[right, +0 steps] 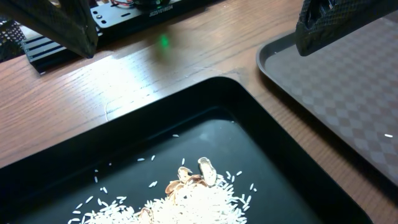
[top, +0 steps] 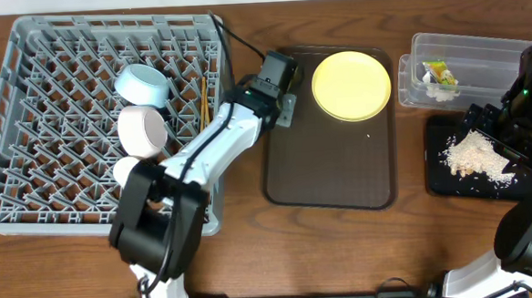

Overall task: Sort waste into correct bins and load items into the dishwasher
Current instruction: 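Move the left gripper right to the yellow plate's edge on the tray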

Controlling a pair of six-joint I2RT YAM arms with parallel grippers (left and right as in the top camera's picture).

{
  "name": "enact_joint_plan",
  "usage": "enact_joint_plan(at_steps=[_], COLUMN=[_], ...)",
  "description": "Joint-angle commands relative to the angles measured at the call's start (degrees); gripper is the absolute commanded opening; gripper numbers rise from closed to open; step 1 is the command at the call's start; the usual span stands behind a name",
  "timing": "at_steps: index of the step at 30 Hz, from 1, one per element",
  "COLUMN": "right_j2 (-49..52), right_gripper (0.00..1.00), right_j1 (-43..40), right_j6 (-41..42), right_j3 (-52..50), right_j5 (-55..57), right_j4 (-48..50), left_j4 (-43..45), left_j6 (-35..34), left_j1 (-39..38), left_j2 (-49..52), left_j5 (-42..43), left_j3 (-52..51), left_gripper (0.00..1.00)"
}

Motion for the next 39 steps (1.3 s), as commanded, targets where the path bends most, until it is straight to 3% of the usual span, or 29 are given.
enact_joint_plan(at_steps=[1, 13, 20, 39], right_j2=[-1.36, -1.36, -1.36, -1.36], right_gripper=[0.99, 0.99, 0.99, 0.99], right_j1=[-0.02, -0.04, -0.04, -0.04], right_j6=[0.37, 0.37, 0.37, 0.37], right_j3=[0.07, 0.07, 0.07, 0.07], right_j5=[-0.24, -0.24, -0.24, -0.24], right_j4=[-0.07, -0.02, -0.04, 0.09], left_j4=[-0.76, -20.63, -20.63, -32.61], left_j6=[-0.07, -4.81, -5.27, -5.07], left_j1=[0.02, -0.11, -0.15, -2.51], left_j2=[0.50, 2.51, 3.02, 3.02], left_j5=[5.99, 6.73, 10.56, 14.75], left_j3=[-0.31, -0.92, -4.04, -4.28], left_gripper=[0.08, 0.06, 0.06, 0.06])
